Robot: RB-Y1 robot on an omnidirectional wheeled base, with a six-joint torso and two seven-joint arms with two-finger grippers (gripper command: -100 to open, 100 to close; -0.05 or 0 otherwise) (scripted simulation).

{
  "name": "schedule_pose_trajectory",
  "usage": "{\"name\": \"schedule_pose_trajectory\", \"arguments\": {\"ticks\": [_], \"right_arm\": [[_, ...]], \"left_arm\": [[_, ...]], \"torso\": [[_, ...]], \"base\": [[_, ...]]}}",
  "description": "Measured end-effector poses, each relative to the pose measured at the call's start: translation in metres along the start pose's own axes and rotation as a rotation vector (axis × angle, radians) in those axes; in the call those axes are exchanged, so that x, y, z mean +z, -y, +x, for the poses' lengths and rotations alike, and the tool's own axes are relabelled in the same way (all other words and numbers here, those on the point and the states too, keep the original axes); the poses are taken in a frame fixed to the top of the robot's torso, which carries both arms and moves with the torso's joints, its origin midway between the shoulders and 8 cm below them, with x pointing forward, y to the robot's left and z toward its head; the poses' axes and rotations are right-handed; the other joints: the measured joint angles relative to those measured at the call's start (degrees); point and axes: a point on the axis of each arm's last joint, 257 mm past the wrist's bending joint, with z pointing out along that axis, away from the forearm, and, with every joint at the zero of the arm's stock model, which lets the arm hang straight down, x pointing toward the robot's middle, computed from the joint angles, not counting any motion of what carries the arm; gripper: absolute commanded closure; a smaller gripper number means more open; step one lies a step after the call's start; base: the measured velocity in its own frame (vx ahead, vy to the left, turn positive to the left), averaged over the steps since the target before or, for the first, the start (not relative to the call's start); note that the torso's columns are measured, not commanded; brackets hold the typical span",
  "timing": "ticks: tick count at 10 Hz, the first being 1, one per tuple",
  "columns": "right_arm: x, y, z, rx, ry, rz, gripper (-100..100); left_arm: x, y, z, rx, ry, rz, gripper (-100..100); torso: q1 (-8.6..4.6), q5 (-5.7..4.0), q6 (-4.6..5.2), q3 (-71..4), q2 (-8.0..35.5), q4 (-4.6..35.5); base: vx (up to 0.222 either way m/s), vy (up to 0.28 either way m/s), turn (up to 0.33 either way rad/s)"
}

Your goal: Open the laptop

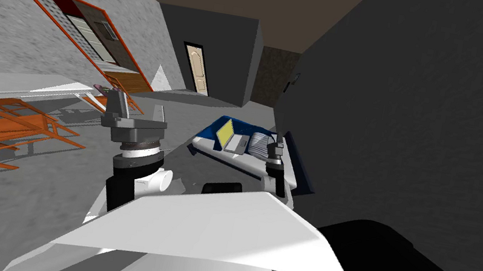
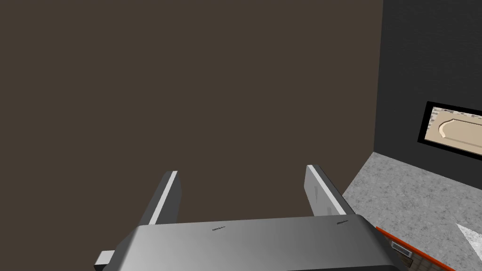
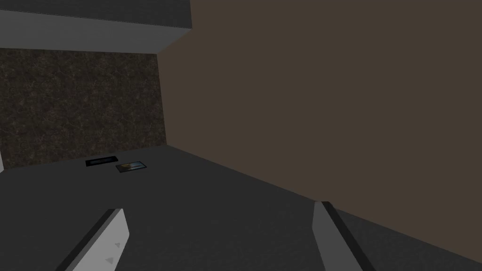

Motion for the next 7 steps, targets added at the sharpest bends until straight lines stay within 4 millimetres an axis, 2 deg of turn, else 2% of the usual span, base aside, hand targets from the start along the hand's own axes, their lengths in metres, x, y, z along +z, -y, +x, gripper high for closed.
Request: {"name": "schedule_pose_trajectory", "arguments": {"ticks": [2,7], "right_arm": [[0.0,0.0,0.0,0.0,0.0,0.0,0],[0.0,-0.0002,0.0,0.0,0.0,0.0,0]], "left_arm": [[0.0,0.0,0.0,0.0,0.0,0.0,0],[0.0,0.0001,0.0,0.0,0.0,0.0,0]], "torso": [[0.0,0.0,0.0,-12.0,6.0,6.0],[0.0,0.0,0.0,-53.8,26.9,26.9]], "base": [[0.0,0.0,0.0],[0.0,0.0,0.0]]}}
